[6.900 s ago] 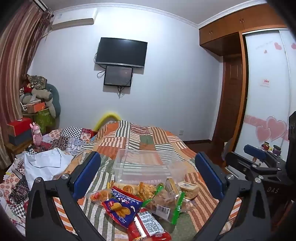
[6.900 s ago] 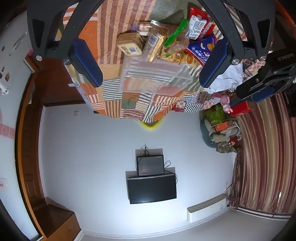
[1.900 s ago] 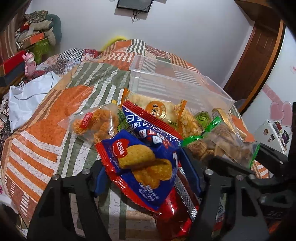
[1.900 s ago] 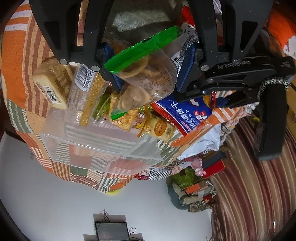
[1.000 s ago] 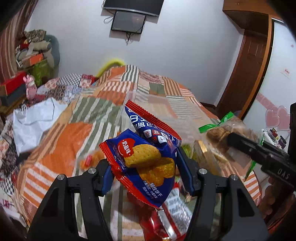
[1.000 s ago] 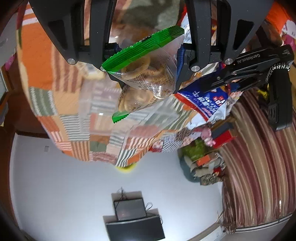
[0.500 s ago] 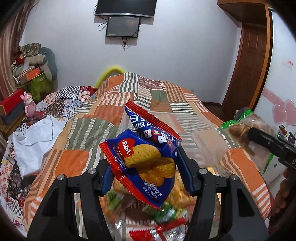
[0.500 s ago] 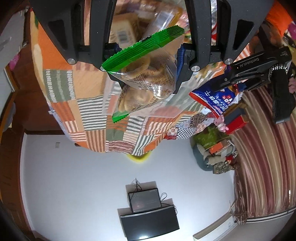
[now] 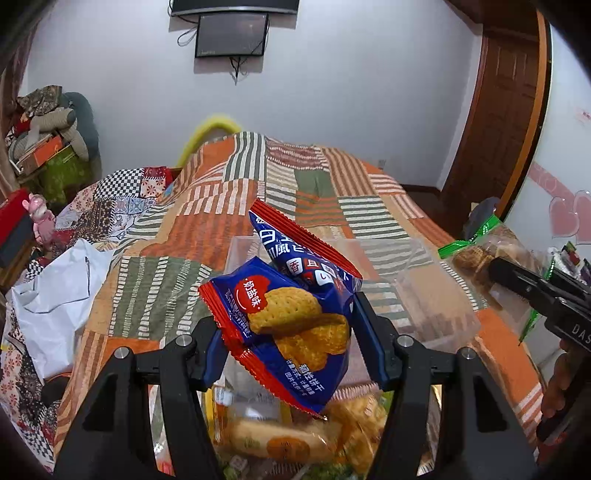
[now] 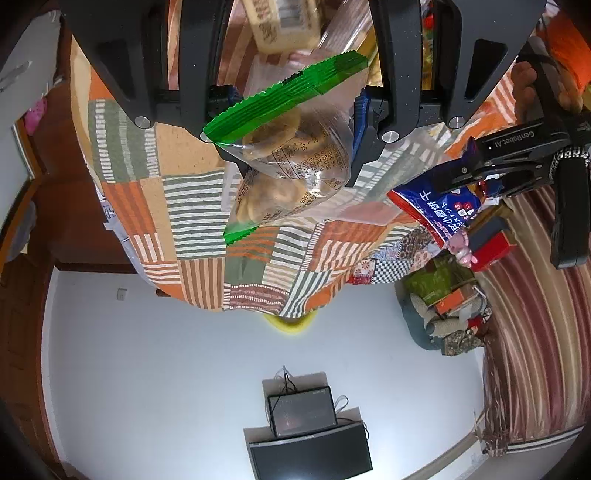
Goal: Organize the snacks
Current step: 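Lift both bags and carry them over the clear plastic box, then open the left gripper over the box while the right releases the cookie bag inside, then grasp the red chip bag with the left gripper while the right grasps the wrapped biscuit roll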
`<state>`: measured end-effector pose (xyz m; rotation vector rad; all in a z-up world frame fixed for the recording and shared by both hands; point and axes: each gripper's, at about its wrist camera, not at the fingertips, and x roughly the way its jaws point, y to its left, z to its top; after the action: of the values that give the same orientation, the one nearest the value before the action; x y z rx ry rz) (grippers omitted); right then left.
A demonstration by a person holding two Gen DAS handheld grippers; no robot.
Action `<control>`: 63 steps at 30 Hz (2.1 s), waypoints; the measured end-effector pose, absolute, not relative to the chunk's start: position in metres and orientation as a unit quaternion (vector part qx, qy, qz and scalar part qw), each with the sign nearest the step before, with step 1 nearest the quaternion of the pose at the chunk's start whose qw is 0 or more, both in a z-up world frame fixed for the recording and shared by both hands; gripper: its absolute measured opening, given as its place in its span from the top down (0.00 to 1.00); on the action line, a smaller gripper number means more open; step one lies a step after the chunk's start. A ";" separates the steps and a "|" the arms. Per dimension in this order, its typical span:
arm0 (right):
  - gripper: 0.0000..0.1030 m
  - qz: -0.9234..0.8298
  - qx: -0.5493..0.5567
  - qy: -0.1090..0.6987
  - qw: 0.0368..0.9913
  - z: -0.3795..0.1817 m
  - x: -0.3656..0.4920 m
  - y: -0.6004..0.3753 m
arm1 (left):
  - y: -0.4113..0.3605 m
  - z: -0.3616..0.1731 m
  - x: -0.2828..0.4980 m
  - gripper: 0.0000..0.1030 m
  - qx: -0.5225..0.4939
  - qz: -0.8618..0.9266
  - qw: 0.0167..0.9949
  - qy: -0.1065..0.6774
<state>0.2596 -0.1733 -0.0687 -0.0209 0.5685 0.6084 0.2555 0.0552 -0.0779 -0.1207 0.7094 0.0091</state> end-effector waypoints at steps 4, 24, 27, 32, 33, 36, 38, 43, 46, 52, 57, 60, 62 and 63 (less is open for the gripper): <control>0.60 0.299 -0.013 0.292 0.909 -0.074 0.273 -0.166 | 0.052 -0.086 0.270 0.41 -0.049 0.010 0.932 0.358; 0.60 0.312 -0.067 0.378 0.869 -0.113 0.324 -0.133 | 0.045 -0.131 0.321 0.46 -0.033 -0.010 0.899 0.436; 0.57 0.311 -0.075 0.389 0.864 -0.116 0.326 -0.130 | 0.043 -0.130 0.319 0.46 -0.027 -0.011 0.900 0.435; 0.54 0.305 -0.070 0.399 0.862 -0.118 0.325 -0.132 | 0.037 -0.125 0.311 0.46 -0.012 -0.008 0.903 0.429; 0.53 0.301 -0.069 0.397 0.864 -0.116 0.324 -0.134 | 0.037 -0.123 0.308 0.46 -0.012 -0.009 0.904 0.427; 0.48 0.298 -0.065 0.389 0.870 -0.106 0.318 -0.138 | 0.039 -0.115 0.300 0.40 -0.022 -0.006 0.907 0.421; 0.47 0.296 -0.062 0.379 0.874 -0.097 0.310 -0.144 | 0.041 -0.109 0.294 0.32 -0.025 0.000 0.911 0.412; 0.40 0.297 -0.061 0.355 0.884 -0.076 0.287 -0.152 | 0.043 -0.092 0.270 0.26 -0.019 0.009 0.918 0.397; 0.36 0.301 -0.058 0.337 0.890 -0.064 0.270 -0.158 | 0.042 -0.084 0.252 0.20 -0.016 0.007 0.920 0.391; 0.34 0.308 -0.065 0.306 0.899 -0.050 0.230 -0.167 | 0.038 -0.076 0.215 0.12 -0.013 0.005 0.924 0.382; 0.32 0.309 -0.070 0.291 0.903 -0.052 0.201 -0.175 | 0.032 -0.079 0.186 0.11 -0.016 -0.003 0.923 0.385; 0.27 0.313 -0.058 0.290 0.902 -0.057 0.191 -0.182 | 0.028 -0.085 0.170 0.09 -0.025 -0.009 0.921 0.388; 0.27 0.311 -0.052 0.290 0.904 -0.063 0.184 -0.185 | 0.023 -0.090 0.161 0.09 -0.027 -0.012 0.920 0.392; 0.27 0.309 -0.052 0.290 0.904 -0.064 0.181 -0.186 | 0.020 -0.093 0.156 0.09 -0.026 -0.013 0.919 0.394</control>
<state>0.1808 -0.1864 -0.0638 -0.1067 0.5986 0.6379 0.1559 0.0204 -0.0933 -0.0531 0.8096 -0.0269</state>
